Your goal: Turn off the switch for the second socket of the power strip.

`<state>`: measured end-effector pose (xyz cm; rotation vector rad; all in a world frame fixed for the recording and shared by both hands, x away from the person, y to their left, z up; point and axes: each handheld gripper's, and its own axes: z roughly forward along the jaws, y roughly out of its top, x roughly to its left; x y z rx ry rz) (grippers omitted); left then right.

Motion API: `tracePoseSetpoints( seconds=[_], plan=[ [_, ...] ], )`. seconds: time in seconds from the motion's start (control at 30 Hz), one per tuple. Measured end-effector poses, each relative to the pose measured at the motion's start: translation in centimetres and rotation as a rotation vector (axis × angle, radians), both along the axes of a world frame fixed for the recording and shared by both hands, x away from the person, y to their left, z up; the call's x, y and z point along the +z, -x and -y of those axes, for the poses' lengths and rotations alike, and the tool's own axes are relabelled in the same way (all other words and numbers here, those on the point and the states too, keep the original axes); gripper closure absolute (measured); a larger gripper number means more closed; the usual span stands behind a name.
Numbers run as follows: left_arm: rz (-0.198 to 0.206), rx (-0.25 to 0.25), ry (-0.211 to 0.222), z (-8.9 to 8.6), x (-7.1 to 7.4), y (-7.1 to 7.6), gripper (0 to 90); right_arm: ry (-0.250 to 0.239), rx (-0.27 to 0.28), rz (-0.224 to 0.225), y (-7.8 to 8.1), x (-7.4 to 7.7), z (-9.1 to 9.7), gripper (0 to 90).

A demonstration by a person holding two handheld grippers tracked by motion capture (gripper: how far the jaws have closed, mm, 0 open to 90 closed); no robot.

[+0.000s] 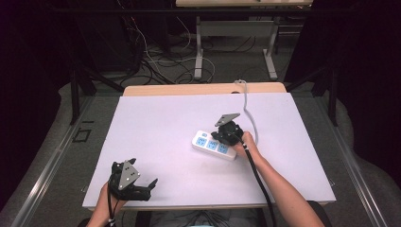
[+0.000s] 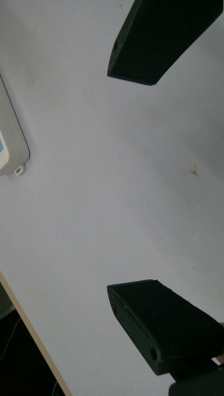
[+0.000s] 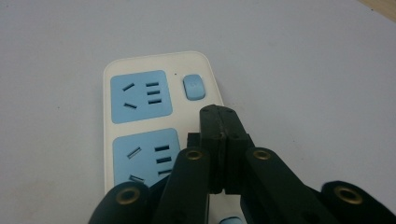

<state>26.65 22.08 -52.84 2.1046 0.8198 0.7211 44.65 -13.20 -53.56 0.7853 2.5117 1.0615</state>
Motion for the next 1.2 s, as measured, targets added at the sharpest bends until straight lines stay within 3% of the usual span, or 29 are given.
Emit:
tracePoseSetpoints(
  seconds=[0.3, 1.2],
  plan=[
    [-0.001, -0.001, -0.002, 0.01, -0.01, -0.03, 0.0, -0.015, -0.006, 0.026, -0.03, -0.25, -0.08, 90.0],
    [-0.003, 0.0, -0.004, 0.09, -0.05, 0.0, 0.0, -0.028, -0.014, 0.018, -0.06, -0.28, -0.02, 90.0]
  ],
)
